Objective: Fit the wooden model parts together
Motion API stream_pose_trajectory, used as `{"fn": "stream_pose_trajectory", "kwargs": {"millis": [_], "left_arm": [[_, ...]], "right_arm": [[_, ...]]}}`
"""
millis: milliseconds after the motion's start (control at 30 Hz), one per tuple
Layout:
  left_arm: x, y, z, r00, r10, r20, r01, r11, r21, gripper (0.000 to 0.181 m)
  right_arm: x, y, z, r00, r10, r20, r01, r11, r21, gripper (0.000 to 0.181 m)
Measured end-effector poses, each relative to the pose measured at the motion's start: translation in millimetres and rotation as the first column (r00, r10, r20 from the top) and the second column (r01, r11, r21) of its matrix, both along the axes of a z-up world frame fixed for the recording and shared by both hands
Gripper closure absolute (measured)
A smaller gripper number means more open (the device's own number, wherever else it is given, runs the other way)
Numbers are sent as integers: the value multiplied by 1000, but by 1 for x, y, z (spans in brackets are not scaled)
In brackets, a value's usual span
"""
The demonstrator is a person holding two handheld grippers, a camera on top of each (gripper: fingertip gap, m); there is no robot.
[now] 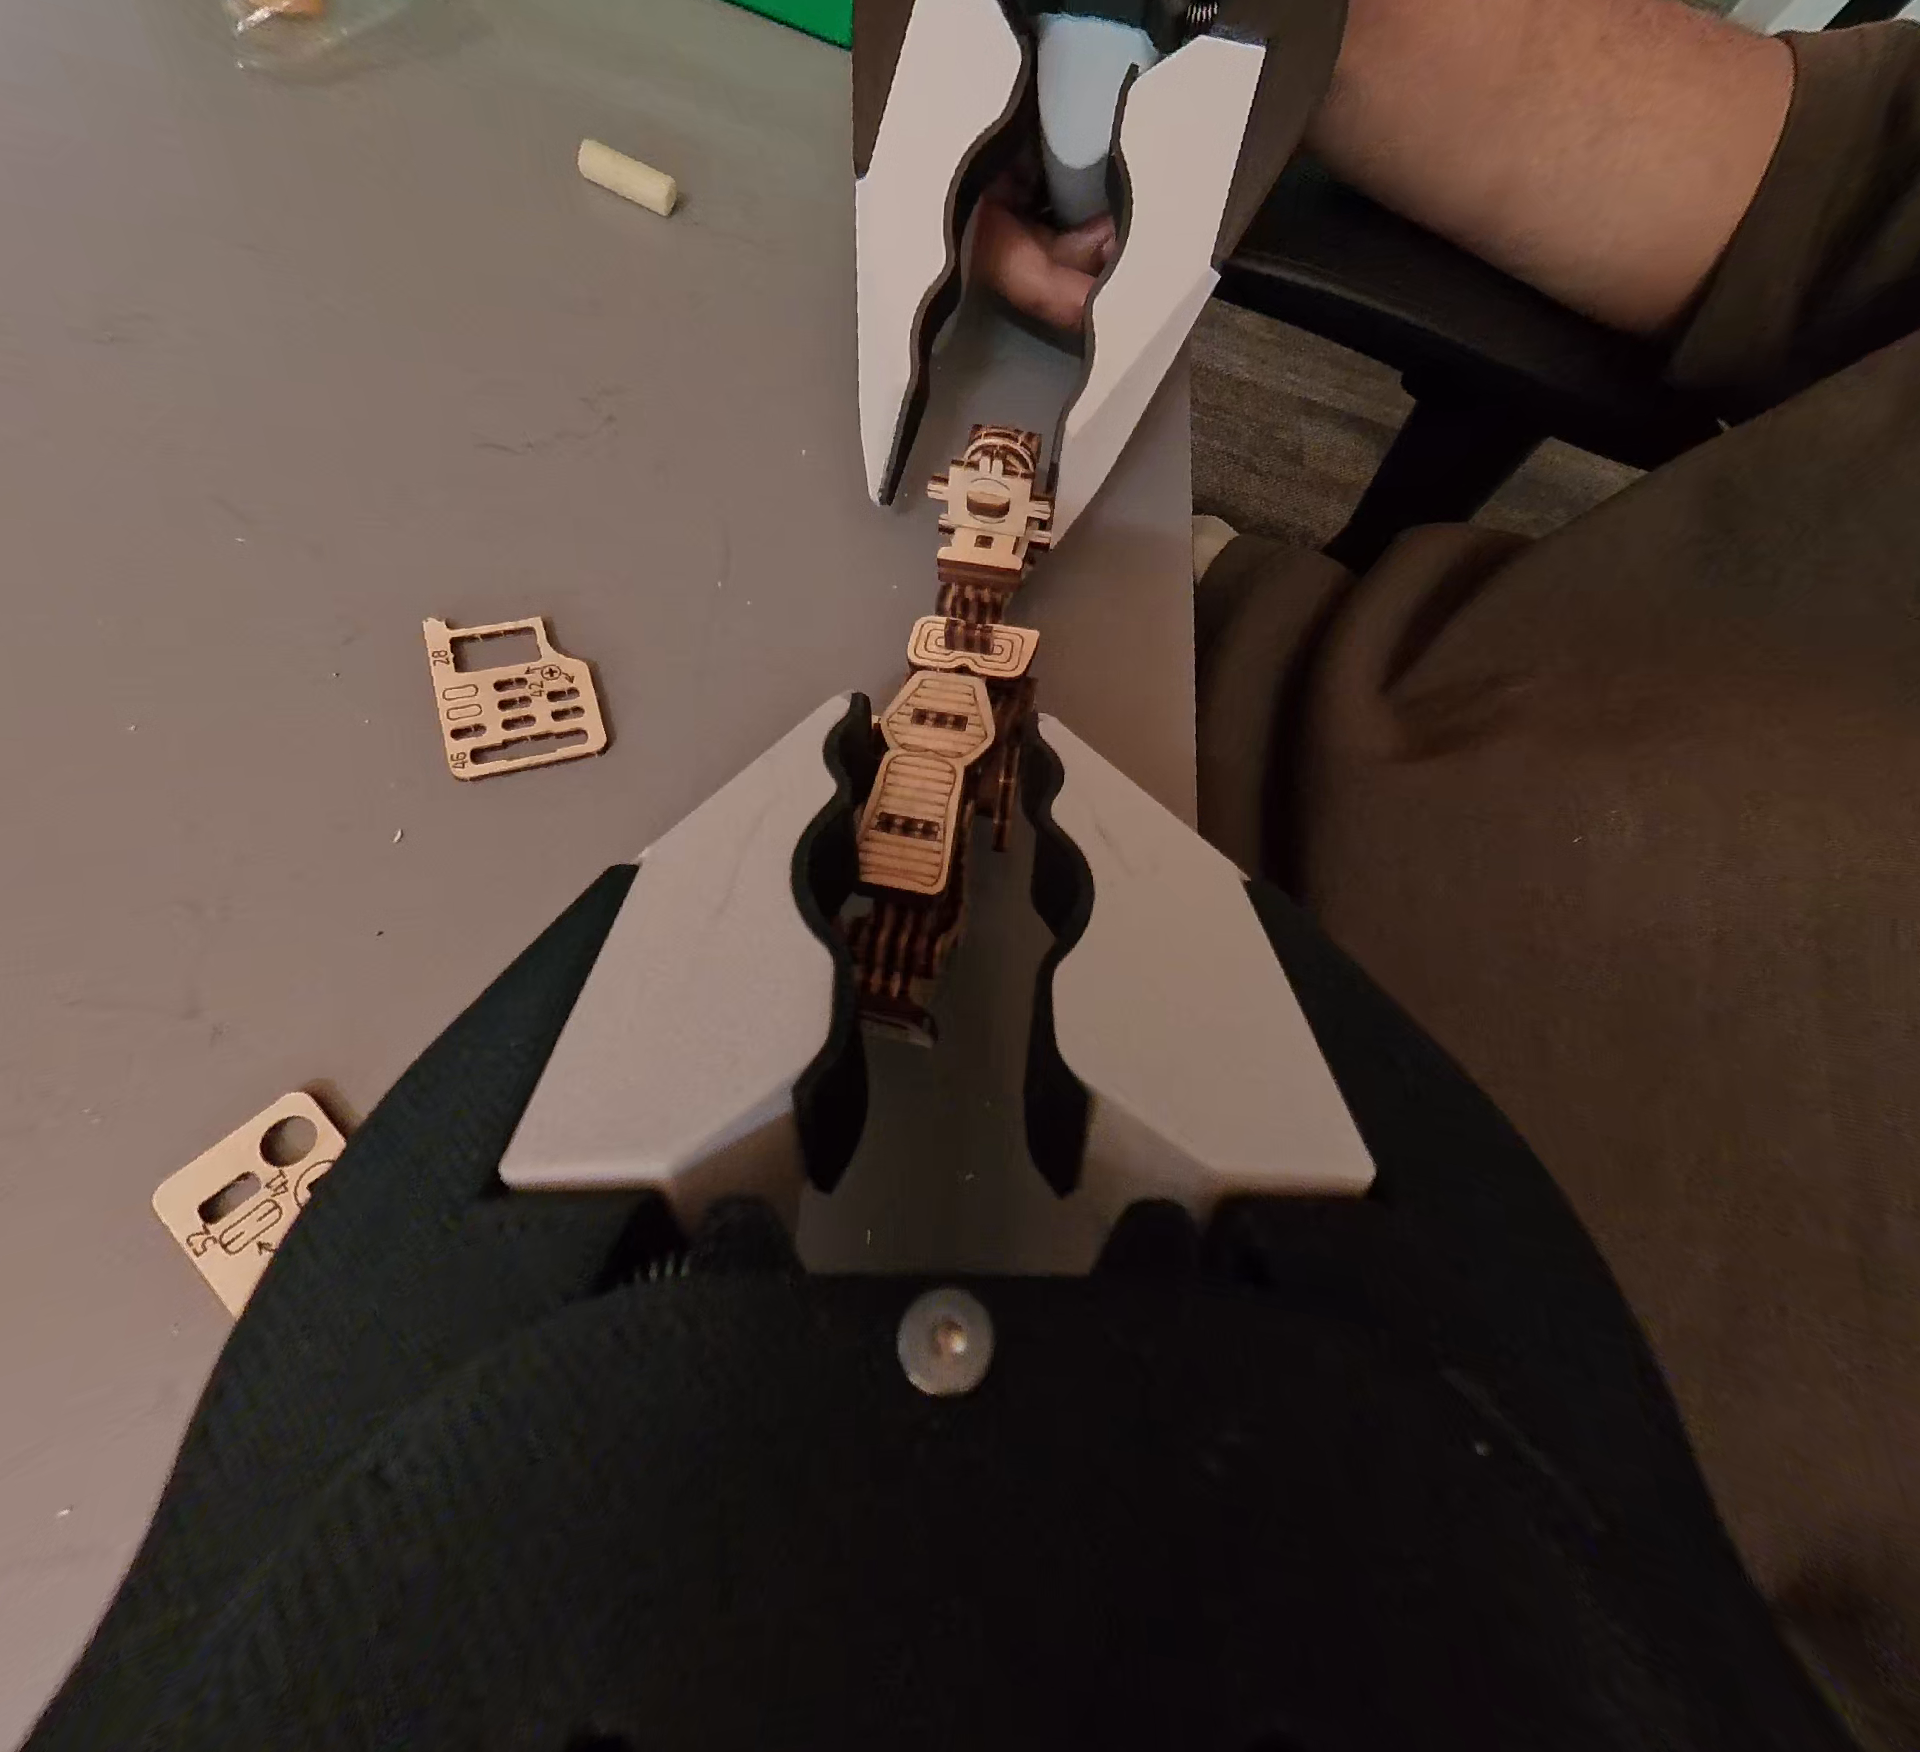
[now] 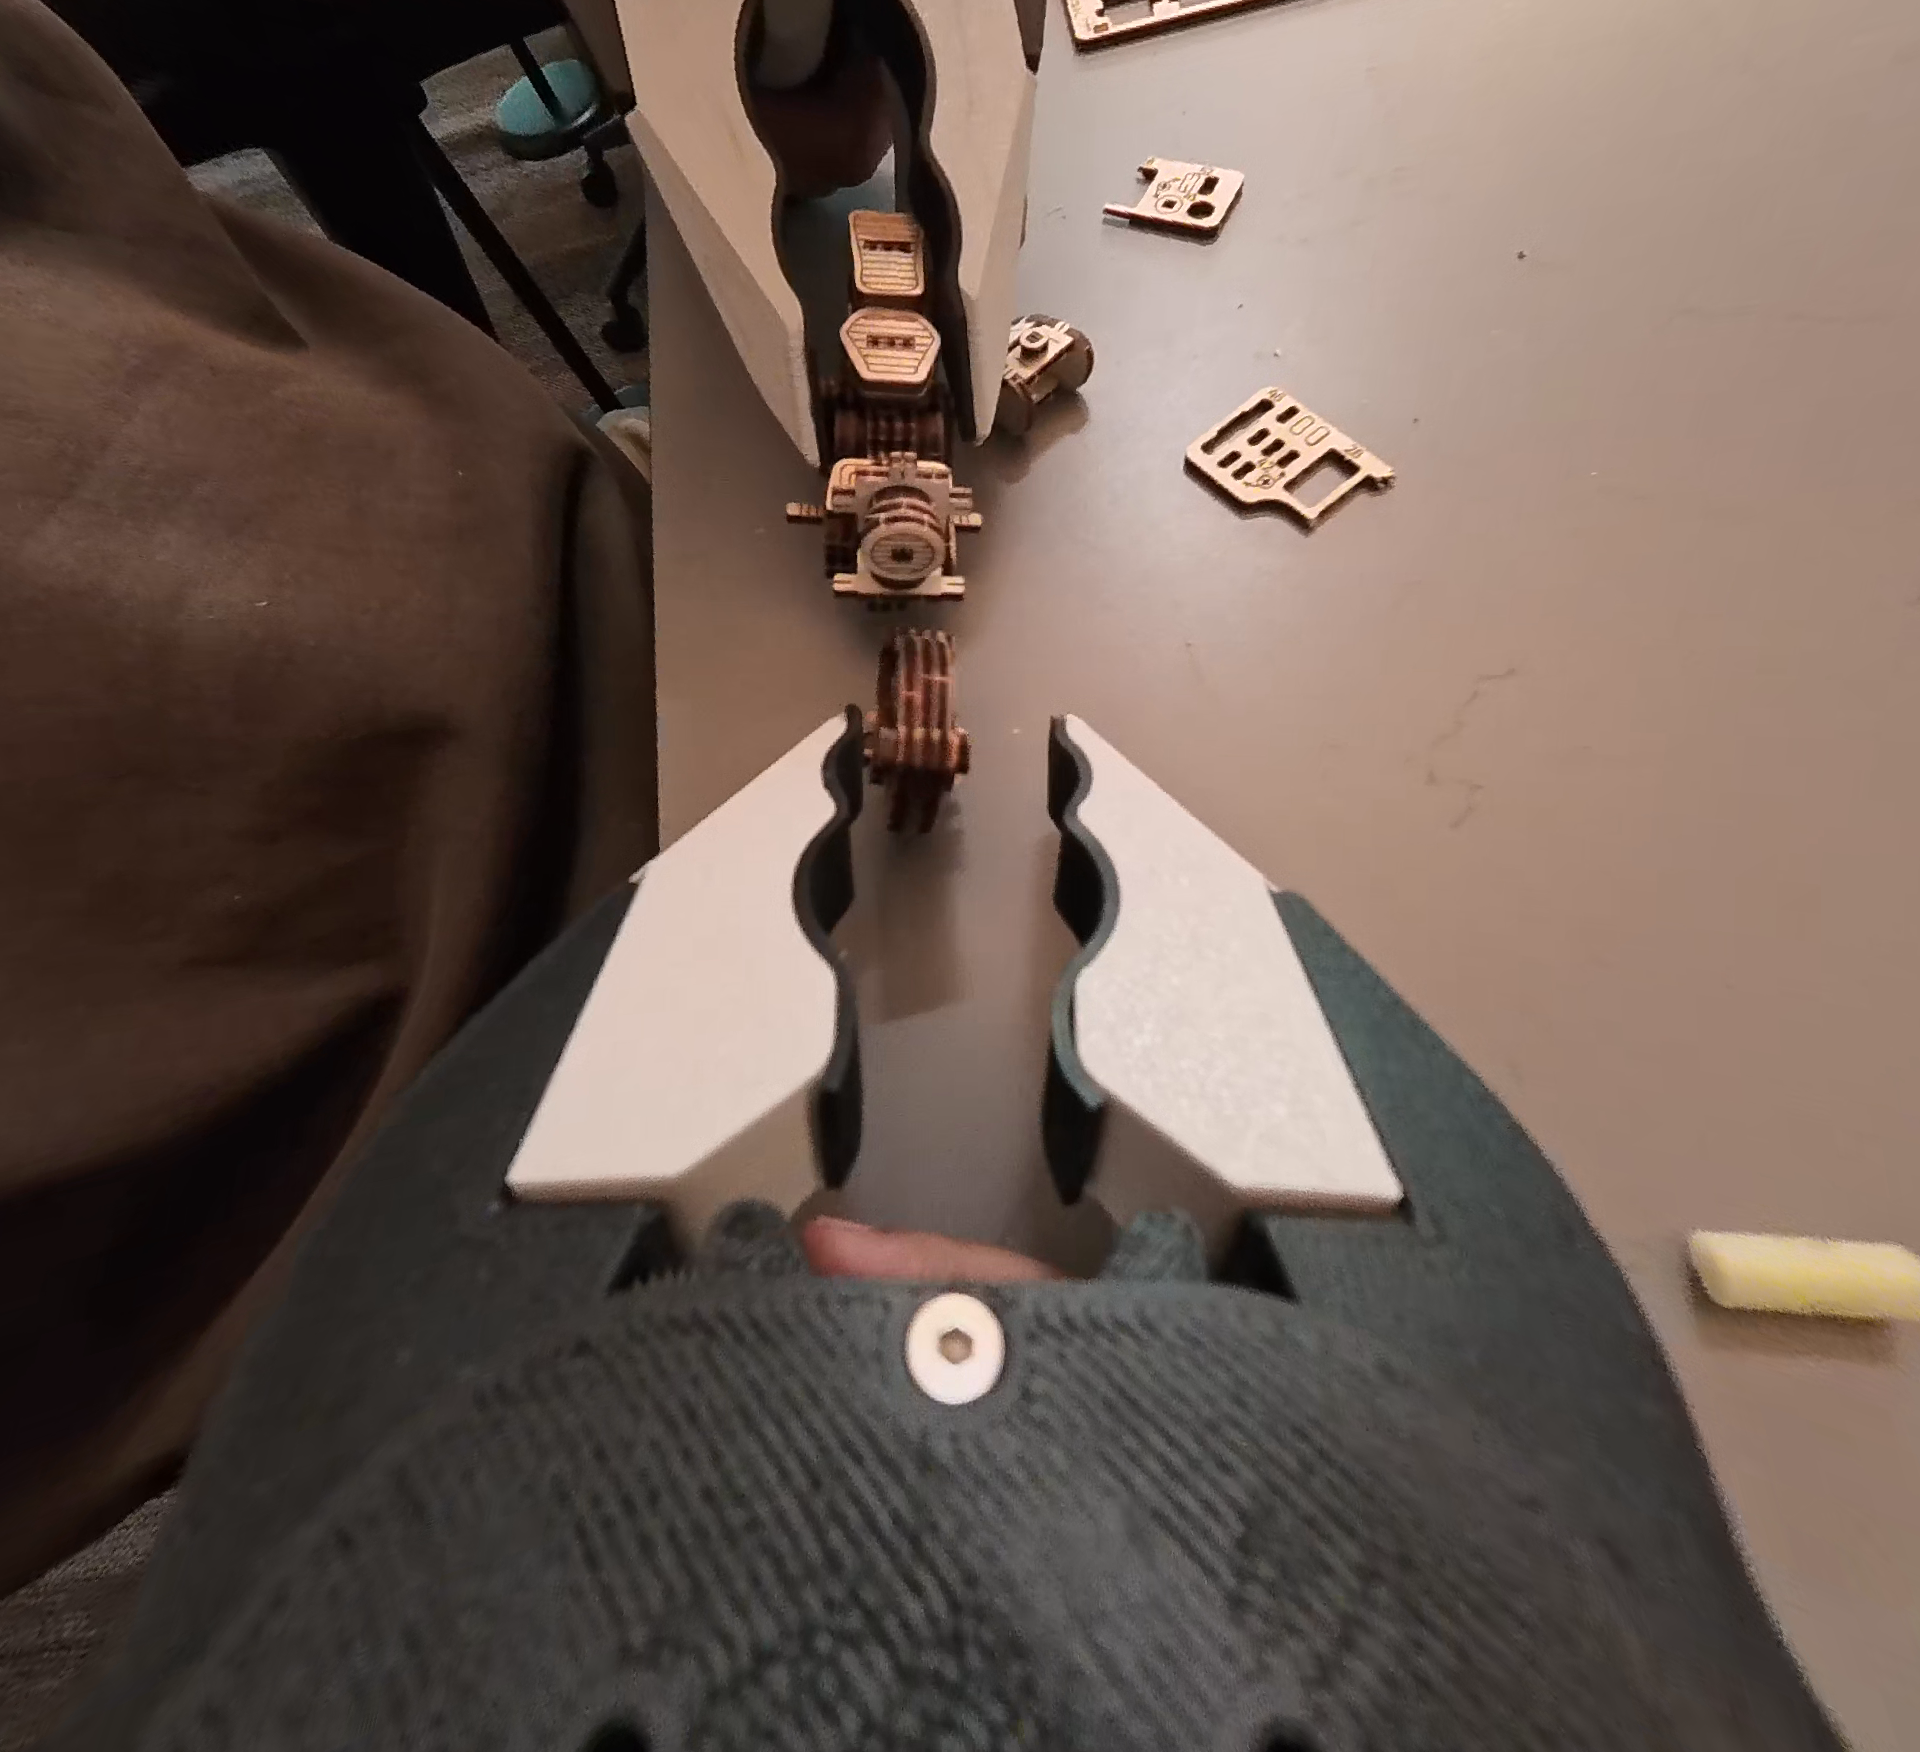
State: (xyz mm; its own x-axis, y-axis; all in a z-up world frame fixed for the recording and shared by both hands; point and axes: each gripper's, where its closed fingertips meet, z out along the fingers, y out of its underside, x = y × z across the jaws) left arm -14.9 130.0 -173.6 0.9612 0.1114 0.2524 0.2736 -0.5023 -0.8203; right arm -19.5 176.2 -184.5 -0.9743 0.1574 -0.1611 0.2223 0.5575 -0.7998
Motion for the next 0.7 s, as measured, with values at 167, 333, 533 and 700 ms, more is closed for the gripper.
{"fn": "stream_pose_trajectory", "kwargs": {"millis": [167,333,533,700], "left_arm": [[0,0,1,1000,2,-3,-2,1000,5,154],[-1,0,1,1000,5,-1,-5,1000,8,154],[-1,0,1,1000,5,-5,-5,1000,7,154],[-1,0,1,1000,6,-5,-6,1000,6,154]], "right_arm": [[2,-1,0,999,7,-34,-7,1000,15,149],[6,-5,0,997,24,-71,-21,999,36,150],[7,-5,-2,995,29,-92,-24,998,55,150],[8,-5,-3,995,36,-97,-30,998,60,151]]}}
